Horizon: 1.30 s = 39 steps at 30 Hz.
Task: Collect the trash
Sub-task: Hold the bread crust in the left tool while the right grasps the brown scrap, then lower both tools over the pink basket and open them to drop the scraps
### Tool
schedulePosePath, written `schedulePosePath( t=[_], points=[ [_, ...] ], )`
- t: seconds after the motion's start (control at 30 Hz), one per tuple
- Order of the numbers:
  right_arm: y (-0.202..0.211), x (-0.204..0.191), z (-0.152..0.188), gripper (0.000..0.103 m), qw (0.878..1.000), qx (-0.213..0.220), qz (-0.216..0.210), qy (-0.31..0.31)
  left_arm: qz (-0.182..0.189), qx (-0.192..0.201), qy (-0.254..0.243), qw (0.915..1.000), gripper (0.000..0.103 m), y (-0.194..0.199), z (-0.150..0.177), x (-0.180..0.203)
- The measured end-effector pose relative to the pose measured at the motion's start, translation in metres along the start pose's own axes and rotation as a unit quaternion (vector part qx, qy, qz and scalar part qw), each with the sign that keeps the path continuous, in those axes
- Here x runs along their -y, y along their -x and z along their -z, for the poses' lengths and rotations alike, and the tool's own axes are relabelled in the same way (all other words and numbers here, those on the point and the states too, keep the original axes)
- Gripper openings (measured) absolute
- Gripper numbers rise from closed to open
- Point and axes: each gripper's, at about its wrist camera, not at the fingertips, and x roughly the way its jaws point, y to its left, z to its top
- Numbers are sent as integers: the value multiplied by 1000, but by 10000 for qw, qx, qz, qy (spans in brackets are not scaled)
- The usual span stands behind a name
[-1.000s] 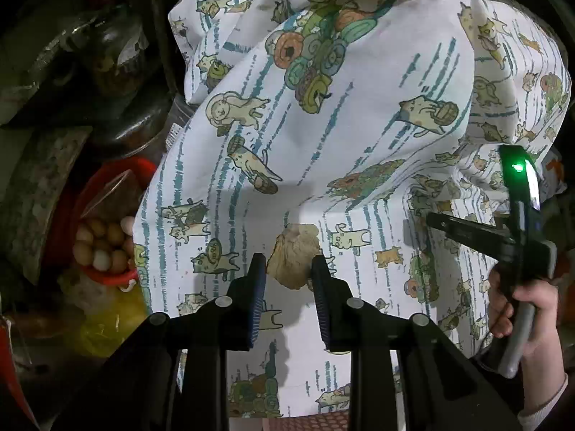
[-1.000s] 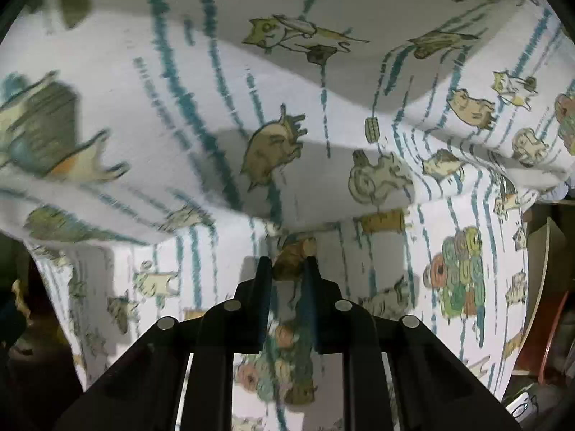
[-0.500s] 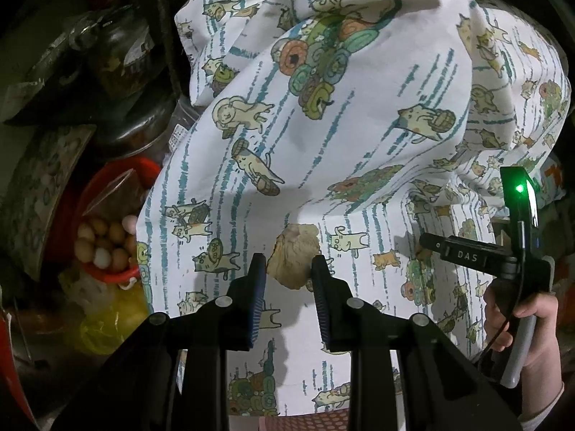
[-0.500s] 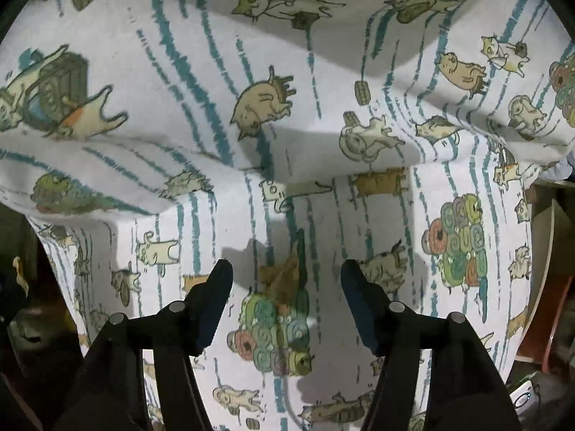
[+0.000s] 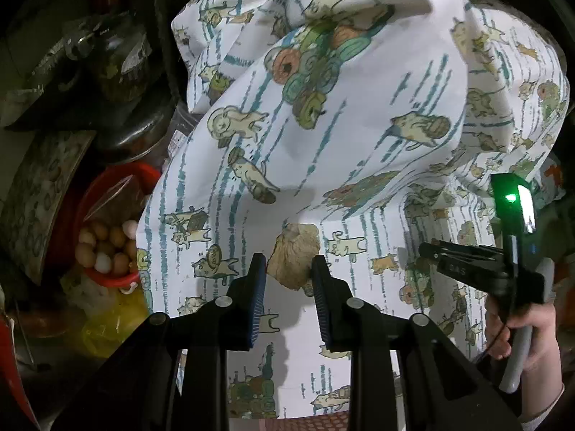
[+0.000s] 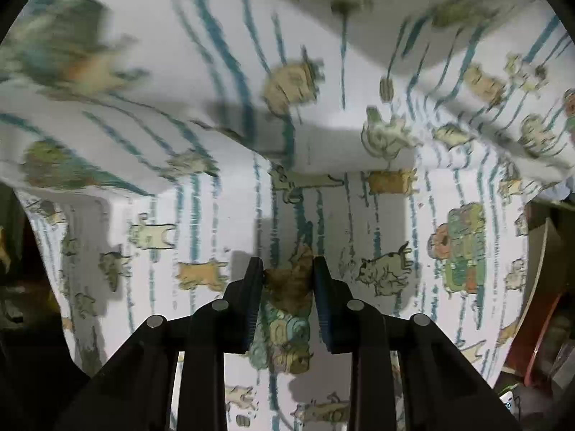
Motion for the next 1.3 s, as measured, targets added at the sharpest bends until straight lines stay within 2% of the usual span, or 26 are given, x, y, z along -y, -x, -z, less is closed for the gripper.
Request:
schedulePosePath(
  t=[0.1,0.2,0.27,0.4,0.57,0.63,0.8,1.0,1.3],
  points=[
    [29,-6,5,30,9994,330,-141,-1,31,96,-38,9999,25,6,0,3],
    [67,-14,19,30,9964,831,-145,117,-128,246,-119,9995,25,16,6,5],
    [85,-8,32,30,9934,1077,-353,162,-57,322,-101,9994,25,26,9,5],
    [115,-4,67,30,9898,1288,-614,52,-98,803,-196,9965,25,65,14,10],
    [157,-13,115,30,9819,1831,-490,29,-177,1357,-320,9901,25,114,33,19],
    [171,-13,134,30,9785,1981,-562,-60,-201,1417,-334,9891,25,122,46,23],
    [188,-24,173,30,9755,2104,-634,-20,-39,1211,-324,9921,25,122,85,31],
    [176,-29,206,30,9792,1945,-576,37,35,908,-386,9951,25,111,124,34],
    [160,-33,226,30,9831,1740,-574,-9,158,335,-309,9988,25,83,146,23]
  ],
)
